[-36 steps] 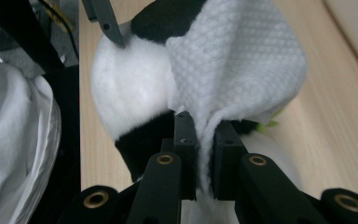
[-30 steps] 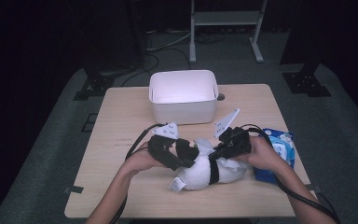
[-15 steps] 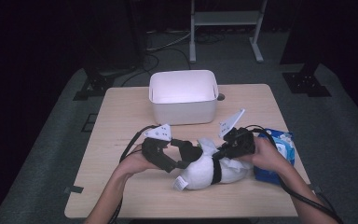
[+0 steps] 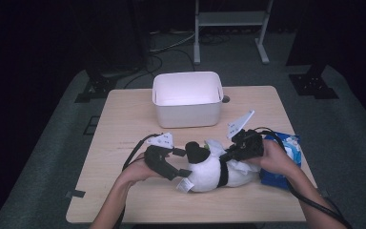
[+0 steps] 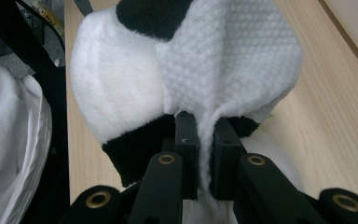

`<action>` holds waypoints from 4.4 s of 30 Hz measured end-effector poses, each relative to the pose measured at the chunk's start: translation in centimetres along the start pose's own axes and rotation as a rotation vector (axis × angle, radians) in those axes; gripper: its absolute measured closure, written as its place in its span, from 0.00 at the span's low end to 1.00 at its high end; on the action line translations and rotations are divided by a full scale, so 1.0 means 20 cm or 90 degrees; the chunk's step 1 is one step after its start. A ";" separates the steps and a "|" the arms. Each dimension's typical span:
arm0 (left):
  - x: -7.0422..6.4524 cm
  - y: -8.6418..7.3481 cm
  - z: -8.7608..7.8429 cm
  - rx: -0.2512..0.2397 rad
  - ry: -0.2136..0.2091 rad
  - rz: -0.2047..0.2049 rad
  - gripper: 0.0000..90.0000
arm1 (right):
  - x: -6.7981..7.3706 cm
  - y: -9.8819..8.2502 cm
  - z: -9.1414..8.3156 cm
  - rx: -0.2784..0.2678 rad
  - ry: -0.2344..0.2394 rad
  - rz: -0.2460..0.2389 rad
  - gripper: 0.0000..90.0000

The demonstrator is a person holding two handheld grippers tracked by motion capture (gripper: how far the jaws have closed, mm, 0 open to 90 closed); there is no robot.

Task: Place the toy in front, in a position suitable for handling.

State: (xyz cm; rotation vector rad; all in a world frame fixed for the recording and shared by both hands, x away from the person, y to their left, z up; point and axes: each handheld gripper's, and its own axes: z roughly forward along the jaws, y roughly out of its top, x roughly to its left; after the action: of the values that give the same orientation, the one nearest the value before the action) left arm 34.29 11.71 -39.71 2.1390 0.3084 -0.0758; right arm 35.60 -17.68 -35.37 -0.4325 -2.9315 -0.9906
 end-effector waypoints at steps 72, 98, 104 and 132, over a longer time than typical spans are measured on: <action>-0.07 0.31 -0.07 0.013 -0.015 0.076 0.40 | 0.16 0.31 -0.16 -0.083 -0.008 -0.103 0.93; -0.02 0.24 -0.05 -0.001 -0.019 0.063 0.21 | 0.11 0.17 -0.27 -0.105 -0.033 -0.065 0.93; -0.04 0.25 -0.01 0.008 -0.016 0.075 0.13 | 0.09 0.15 -0.28 -0.112 -0.038 -0.057 0.94; -0.05 0.27 0.01 0.005 0.003 0.076 0.56 | 0.11 0.30 -0.21 -0.054 -0.046 -0.083 0.93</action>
State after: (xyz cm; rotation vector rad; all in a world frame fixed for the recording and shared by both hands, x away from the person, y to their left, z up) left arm 34.72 8.45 -35.29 2.1614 0.1828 -0.0027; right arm 34.72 -15.10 -28.32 -0.2880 -3.0243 -1.1405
